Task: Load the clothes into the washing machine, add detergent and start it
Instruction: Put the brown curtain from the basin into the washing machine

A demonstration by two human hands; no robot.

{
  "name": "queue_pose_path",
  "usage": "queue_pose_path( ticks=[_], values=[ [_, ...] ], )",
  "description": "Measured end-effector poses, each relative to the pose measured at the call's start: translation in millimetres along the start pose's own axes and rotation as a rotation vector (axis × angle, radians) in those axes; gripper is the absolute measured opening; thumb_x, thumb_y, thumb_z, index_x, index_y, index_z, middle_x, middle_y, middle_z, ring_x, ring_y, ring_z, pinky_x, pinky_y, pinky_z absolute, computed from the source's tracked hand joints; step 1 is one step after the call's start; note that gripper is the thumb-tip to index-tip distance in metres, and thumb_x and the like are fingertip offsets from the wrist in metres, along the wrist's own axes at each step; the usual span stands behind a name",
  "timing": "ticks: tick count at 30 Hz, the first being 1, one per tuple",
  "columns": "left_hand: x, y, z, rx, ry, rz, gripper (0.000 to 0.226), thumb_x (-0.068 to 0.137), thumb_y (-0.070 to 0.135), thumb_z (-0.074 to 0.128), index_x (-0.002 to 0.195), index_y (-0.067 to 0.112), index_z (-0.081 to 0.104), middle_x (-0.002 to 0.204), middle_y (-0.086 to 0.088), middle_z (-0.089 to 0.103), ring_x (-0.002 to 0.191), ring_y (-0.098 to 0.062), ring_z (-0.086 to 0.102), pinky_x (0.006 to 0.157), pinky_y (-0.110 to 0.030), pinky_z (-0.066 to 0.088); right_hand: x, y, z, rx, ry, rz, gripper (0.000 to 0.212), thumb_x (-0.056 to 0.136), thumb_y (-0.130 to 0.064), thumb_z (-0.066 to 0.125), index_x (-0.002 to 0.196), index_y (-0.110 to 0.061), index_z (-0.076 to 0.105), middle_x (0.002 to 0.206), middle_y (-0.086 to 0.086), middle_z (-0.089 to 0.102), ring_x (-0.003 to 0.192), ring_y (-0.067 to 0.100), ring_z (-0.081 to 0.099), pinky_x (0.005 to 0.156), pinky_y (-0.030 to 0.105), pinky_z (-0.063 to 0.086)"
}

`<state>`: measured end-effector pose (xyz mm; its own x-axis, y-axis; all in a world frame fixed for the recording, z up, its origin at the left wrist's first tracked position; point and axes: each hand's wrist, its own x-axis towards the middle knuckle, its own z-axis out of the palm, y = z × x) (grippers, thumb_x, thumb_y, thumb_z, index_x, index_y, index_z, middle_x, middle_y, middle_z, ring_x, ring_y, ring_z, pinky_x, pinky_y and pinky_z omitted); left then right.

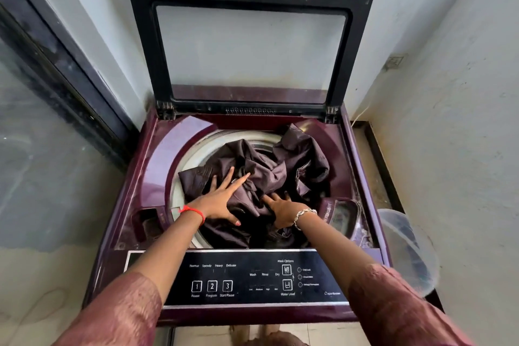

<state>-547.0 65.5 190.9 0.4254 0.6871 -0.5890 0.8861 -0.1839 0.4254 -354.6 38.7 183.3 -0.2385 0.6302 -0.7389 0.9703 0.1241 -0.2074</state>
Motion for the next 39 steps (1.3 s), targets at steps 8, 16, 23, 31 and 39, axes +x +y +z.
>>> queue_pose_path(
  ticks=[8, 16, 23, 31, 39],
  values=[
    [49.6, -24.2, 22.8, 0.045, -0.082, -0.094, 0.133, 0.064, 0.029, 0.084, 0.134, 0.051, -0.027, 0.146, 0.006, -0.042, 0.141, -0.047, 0.0, 0.114, -0.058, 0.017, 48.8, 4.1, 11.4, -0.003, -0.093, 0.096, 0.098, 0.081, -0.018, 0.066, 0.146, -0.029, -0.007, 0.157, 0.002, -0.009, 0.142, 0.041, 0.003, 0.105, 0.07, 0.02],
    [96.4, -41.6, 18.7, 0.117, -0.21, -0.177, 0.132, 0.067, 0.036, 0.082, 0.14, 0.036, -0.029, 0.153, -0.007, -0.029, 0.143, -0.04, 0.014, 0.114, -0.051, 0.025, 77.1, 9.1, -5.4, -0.047, -0.13, 0.028, 0.097, 0.079, -0.022, 0.068, 0.148, -0.02, 0.0, 0.156, 0.014, 0.003, 0.137, 0.037, 0.028, 0.108, 0.047, 0.034],
    [101.6, -42.6, 9.0, 0.076, -0.244, -0.197, 0.135, 0.062, 0.034, 0.085, 0.146, 0.024, -0.019, 0.156, -0.007, -0.019, 0.145, -0.031, 0.011, 0.116, -0.044, 0.023, 33.0, -7.3, -75.9, 0.109, 0.934, -0.123, 0.033, 0.084, -0.018, 0.059, 0.117, -0.014, 0.058, 0.115, 0.014, 0.061, 0.11, 0.037, 0.056, 0.087, 0.044, 0.046],
    [87.9, -31.5, 14.9, 0.179, -0.182, -0.214, 0.132, 0.066, 0.037, 0.082, 0.144, 0.031, -0.024, 0.157, -0.006, -0.019, 0.143, -0.037, 0.017, 0.111, -0.048, 0.031, 75.5, 25.3, -32.2, 0.061, 0.309, 0.04, 0.099, 0.077, -0.072, 0.045, 0.147, -0.027, -0.007, 0.154, 0.009, -0.023, 0.14, 0.036, -0.023, 0.103, 0.072, 0.006],
    [72.8, -12.2, 43.7, 0.251, -0.168, -0.289, 0.134, 0.067, 0.037, 0.081, 0.14, 0.031, -0.032, 0.154, -0.008, -0.027, 0.143, -0.043, 0.008, 0.106, -0.056, 0.034, 89.1, 18.0, 9.8, -0.061, 0.059, 0.075, 0.084, 0.086, -0.068, 0.033, 0.147, -0.025, -0.006, 0.151, 0.009, -0.03, 0.136, 0.036, -0.03, 0.103, 0.073, 0.001]
  ],
)
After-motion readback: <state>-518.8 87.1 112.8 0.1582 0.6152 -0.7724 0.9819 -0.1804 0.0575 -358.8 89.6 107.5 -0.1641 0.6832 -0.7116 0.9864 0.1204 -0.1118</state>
